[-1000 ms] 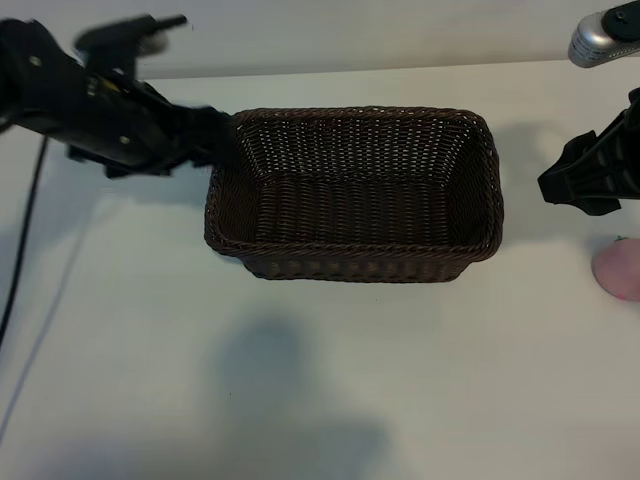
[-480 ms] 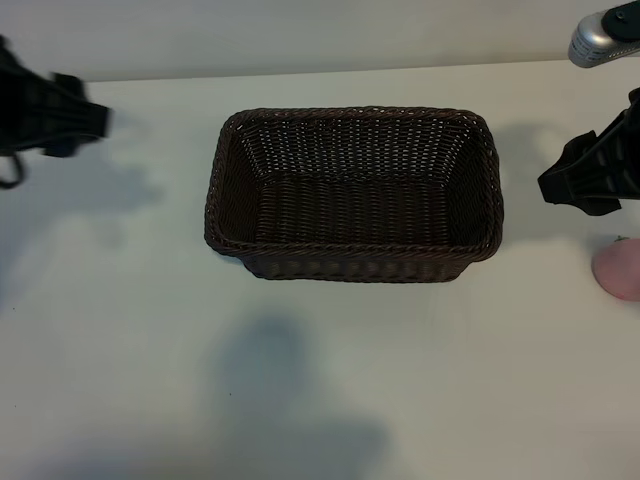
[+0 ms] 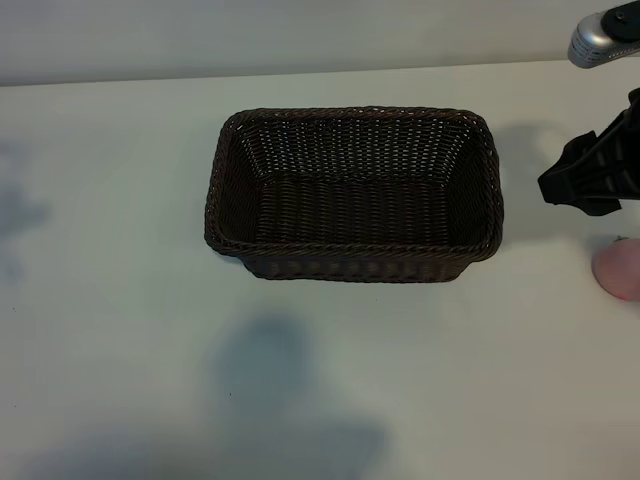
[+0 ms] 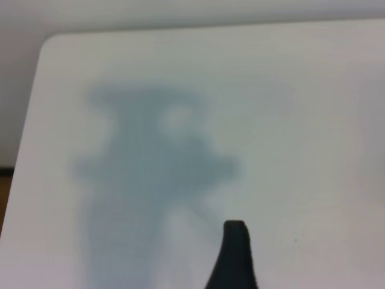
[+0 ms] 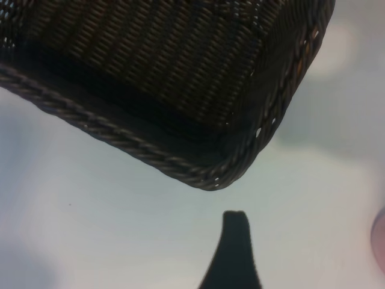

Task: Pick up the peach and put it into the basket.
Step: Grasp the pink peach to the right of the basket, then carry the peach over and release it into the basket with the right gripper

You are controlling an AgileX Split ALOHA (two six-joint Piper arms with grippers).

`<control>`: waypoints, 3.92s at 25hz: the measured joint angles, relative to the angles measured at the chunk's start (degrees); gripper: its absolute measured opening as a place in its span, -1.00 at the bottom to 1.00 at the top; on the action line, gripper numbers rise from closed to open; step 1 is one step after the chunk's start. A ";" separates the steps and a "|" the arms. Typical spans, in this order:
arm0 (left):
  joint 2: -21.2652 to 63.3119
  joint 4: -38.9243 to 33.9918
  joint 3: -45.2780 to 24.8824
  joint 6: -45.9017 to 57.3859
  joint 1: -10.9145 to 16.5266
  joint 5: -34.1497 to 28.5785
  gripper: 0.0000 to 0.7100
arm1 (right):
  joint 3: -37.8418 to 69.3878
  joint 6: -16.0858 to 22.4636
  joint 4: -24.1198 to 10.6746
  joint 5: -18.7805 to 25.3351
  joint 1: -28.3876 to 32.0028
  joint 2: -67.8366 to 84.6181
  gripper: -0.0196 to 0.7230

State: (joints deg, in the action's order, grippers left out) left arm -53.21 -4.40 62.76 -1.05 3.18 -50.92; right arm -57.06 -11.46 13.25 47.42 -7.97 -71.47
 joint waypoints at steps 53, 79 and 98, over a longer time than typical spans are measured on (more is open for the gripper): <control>53.73 1.85 -33.91 2.73 0.05 -12.42 0.68 | -0.11 22.74 -16.62 -4.16 10.46 -24.43 0.54; 53.73 1.85 -33.91 2.73 0.05 -12.32 0.68 | -1.23 22.57 -16.80 -3.25 12.76 -33.24 -0.83; 53.73 1.85 -33.91 2.73 -0.43 -12.32 0.68 | -19.51 13.48 -6.52 11.54 8.14 -19.55 -0.84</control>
State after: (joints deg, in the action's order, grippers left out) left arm 0.52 -2.55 28.85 1.68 2.74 -63.24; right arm -76.57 2.02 6.73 58.95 0.17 -91.02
